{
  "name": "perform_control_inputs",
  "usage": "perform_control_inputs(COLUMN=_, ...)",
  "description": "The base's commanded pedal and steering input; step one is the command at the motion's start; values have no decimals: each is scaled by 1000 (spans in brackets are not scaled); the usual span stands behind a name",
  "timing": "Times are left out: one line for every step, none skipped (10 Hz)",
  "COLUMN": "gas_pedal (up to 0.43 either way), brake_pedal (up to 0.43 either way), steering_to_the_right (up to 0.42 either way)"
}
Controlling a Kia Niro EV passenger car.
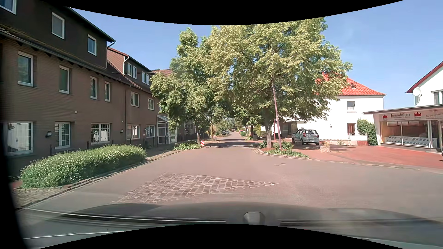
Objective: Follow the waypoints while adhering to traffic rules and regulations
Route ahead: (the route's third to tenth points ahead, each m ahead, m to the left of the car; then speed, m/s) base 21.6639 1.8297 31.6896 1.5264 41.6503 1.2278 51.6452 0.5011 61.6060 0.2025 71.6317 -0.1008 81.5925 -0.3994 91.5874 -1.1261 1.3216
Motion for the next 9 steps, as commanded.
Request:
perform_control_inputs(gas_pedal=319, brake_pedal=6, steering_to_the_right=2)
perform_control_inputs(gas_pedal=319, brake_pedal=12, steering_to_the_right=1)
perform_control_inputs(gas_pedal=319, brake_pedal=6, steering_to_the_right=1)
perform_control_inputs(gas_pedal=319, brake_pedal=6, steering_to_the_right=1)
perform_control_inputs(gas_pedal=319, brake_pedal=6, steering_to_the_right=1)
perform_control_inputs(gas_pedal=319, brake_pedal=6, steering_to_the_right=1)
perform_control_inputs(gas_pedal=319, brake_pedal=6, steering_to_the_right=1)
perform_control_inputs(gas_pedal=331, brake_pedal=6, steering_to_the_right=1)
perform_control_inputs(gas_pedal=331, brake_pedal=6, steering_to_the_right=1)
